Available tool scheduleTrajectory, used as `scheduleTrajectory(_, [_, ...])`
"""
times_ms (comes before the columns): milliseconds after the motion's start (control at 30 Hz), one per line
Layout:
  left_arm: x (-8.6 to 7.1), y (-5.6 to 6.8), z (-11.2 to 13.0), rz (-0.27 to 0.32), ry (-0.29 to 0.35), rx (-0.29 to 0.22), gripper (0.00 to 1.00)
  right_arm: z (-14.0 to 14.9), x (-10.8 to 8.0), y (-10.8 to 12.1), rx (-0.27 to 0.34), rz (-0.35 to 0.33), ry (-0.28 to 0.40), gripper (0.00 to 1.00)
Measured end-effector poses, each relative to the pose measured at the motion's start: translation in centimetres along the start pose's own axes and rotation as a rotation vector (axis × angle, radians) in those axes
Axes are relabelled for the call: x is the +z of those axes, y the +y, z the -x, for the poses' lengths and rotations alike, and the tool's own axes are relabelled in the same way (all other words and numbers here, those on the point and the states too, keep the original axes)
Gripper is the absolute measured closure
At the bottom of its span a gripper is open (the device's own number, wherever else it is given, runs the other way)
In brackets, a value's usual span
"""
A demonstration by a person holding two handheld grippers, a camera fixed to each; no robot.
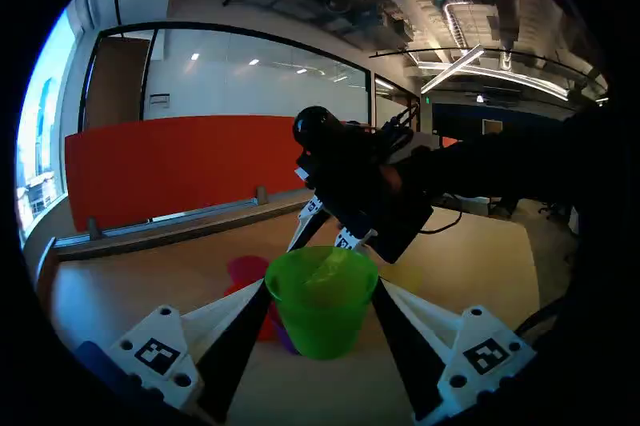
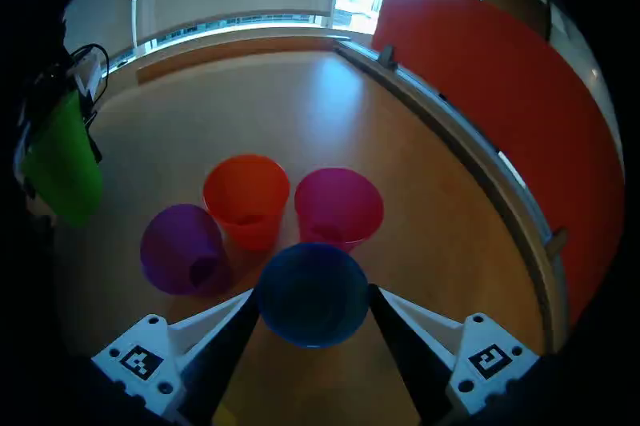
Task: Pour water
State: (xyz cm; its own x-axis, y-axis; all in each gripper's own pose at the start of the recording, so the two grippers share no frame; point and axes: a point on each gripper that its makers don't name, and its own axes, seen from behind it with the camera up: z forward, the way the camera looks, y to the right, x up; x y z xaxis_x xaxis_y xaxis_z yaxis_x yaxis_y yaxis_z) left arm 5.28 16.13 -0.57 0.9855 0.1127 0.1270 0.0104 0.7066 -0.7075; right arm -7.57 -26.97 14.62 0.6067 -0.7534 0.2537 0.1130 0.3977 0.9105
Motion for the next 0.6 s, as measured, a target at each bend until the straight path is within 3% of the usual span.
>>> scheduleTrajectory(600, [0.34, -0.31, 0.35, 0.001, -0.002, -0.004, 0.13, 0.33, 0.27, -0.24, 0.019, -0.019, 0.007, 0.06])
